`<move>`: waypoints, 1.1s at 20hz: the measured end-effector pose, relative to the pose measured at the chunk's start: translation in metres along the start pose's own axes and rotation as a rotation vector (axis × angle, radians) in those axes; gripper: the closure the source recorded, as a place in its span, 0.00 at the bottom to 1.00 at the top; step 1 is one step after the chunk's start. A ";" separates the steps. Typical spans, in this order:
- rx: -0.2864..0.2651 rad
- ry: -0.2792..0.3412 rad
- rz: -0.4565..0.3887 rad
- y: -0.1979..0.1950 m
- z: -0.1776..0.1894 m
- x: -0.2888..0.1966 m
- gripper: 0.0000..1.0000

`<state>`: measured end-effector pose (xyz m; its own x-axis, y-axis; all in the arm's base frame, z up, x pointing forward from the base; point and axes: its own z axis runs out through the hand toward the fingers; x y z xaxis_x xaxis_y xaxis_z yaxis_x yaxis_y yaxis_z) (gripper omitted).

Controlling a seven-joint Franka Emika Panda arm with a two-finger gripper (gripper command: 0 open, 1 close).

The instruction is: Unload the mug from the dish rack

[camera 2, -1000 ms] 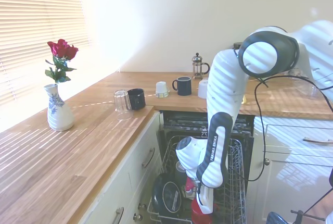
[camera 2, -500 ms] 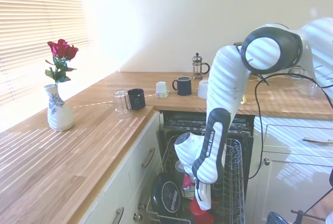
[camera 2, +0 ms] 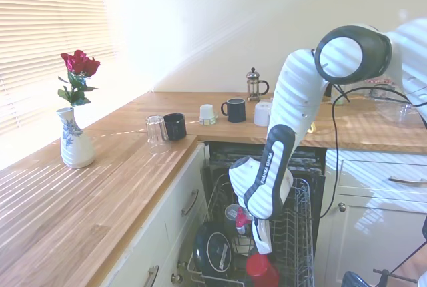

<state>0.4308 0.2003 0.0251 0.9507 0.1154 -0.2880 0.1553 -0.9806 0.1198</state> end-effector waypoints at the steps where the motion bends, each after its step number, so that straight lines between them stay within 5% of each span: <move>1: 0.005 -0.004 -0.008 -0.002 0.005 -0.001 1.00; 10: 0.008 -0.006 -0.025 -0.006 -0.003 -0.004 1.00; 22: 0.052 0.119 0.064 0.012 -0.104 -0.025 1.00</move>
<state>0.4367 0.2020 0.1322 0.9837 0.0675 -0.1665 0.0825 -0.9930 0.0845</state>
